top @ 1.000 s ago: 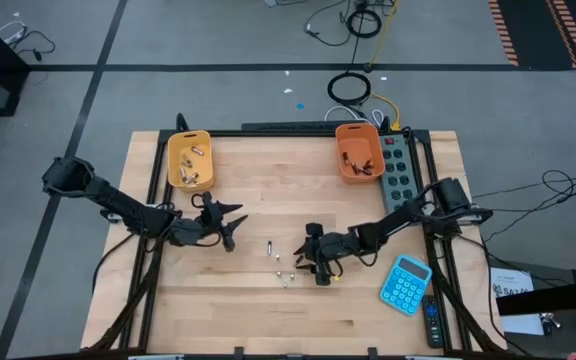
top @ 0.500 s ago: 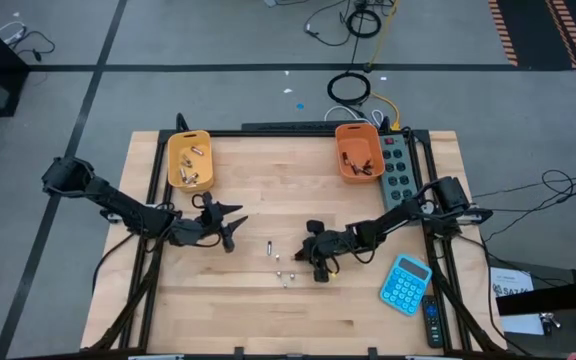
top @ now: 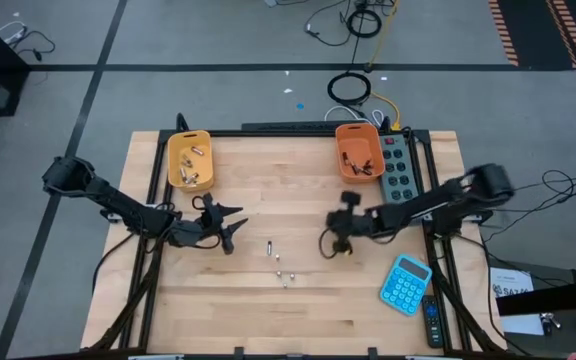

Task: Sort batteries
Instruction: Put the black battery into the orange bin, then put the silver battery into the yellow bin

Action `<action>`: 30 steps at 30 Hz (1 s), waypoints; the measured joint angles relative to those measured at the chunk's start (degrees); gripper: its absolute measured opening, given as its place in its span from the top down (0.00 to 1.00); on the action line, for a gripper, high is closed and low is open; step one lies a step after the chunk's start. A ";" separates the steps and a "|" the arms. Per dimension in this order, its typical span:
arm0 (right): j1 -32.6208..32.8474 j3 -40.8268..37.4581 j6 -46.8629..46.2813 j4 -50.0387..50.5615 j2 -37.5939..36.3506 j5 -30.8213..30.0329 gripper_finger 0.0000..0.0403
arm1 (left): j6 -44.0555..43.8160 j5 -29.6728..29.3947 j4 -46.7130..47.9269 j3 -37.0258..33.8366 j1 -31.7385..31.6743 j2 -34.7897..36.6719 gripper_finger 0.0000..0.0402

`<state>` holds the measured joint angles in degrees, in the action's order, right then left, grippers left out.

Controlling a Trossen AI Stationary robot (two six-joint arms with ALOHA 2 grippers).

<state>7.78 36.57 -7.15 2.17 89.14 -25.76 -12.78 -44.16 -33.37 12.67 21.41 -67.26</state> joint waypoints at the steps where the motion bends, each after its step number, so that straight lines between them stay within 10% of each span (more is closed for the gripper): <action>1: -0.61 -0.61 -0.52 1.30 -2.89 -1.49 0.98 | 0.00 -0.01 0.07 0.02 0.00 -0.01 0.56; 10: -6.05 -3.87 2.66 5.03 -22.64 -8.88 0.98 | -0.02 -0.31 -0.17 0.02 0.00 0.00 0.56; 19: -20.42 -3.88 4.51 9.91 -26.57 -11.88 0.90 | -0.04 -0.31 -0.43 0.02 0.00 0.00 0.56; 30: -27.60 -3.86 4.21 6.28 -30.14 -0.01 0.61 | 0.09 -0.28 -0.43 0.02 0.00 -0.02 0.56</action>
<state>-19.81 32.71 -2.94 8.45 59.00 -25.77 -12.69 -44.45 -33.80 12.69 21.41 -67.28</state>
